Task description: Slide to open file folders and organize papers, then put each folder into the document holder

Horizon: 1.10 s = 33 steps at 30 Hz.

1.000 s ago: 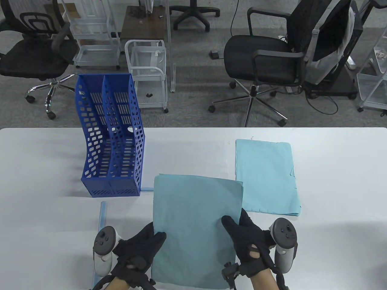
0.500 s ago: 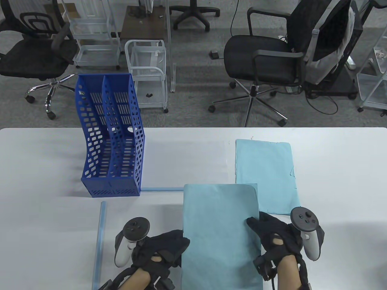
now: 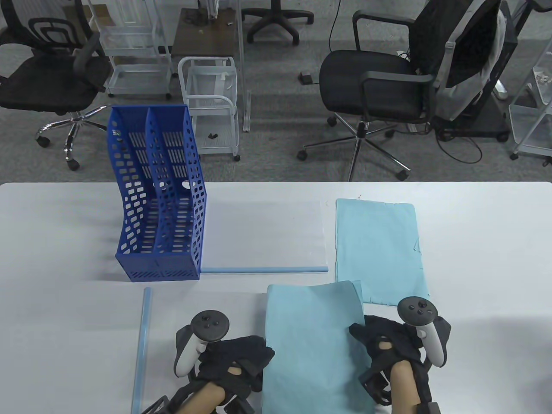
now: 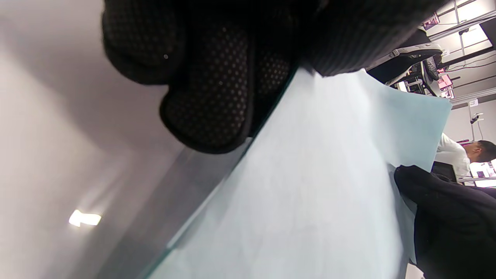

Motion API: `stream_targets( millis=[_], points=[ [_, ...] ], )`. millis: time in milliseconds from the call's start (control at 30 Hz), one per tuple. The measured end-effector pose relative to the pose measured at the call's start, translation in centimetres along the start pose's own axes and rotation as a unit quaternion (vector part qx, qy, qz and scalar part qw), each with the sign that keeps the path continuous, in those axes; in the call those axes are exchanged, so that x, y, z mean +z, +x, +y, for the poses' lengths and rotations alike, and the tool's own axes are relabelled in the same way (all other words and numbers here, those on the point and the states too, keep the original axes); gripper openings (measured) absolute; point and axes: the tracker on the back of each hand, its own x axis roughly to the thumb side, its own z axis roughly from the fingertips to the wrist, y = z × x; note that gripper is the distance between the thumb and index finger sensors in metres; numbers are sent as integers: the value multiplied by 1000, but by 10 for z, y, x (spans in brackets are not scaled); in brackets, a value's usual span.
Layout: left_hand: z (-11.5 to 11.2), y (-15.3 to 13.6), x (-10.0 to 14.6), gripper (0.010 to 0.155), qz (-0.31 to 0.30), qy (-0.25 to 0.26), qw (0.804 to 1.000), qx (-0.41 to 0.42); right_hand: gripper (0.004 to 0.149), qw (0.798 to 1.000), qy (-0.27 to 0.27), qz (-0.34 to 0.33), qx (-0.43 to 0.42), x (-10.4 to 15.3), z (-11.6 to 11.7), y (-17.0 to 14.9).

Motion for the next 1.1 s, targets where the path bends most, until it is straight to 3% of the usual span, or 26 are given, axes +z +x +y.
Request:
stream_targets(
  millis=[433, 633, 767, 867, 1033, 1100],
  points=[
    [21, -5, 11, 51, 0, 53, 997, -52, 46, 998, -29, 20, 60, -1, 9, 3],
    [42, -12, 30, 52, -17, 115, 990, -81, 59, 988, -69, 36, 134, 9, 8, 12],
    [57, -17, 48, 55, -22, 189, 973, -127, 65, 963, -144, 41, 222, 24, 7, 27],
    [62, -23, 54, 64, 17, 221, 957, -190, 71, 944, -176, 37, 275, 32, 13, 38],
    [58, -34, 48, 72, 112, 221, 923, -293, 75, 932, -130, 26, 338, 37, 35, 51],
    [58, -36, 47, 72, 125, 218, 920, -300, 74, 922, -107, 31, 370, 36, 43, 55]
  ],
)
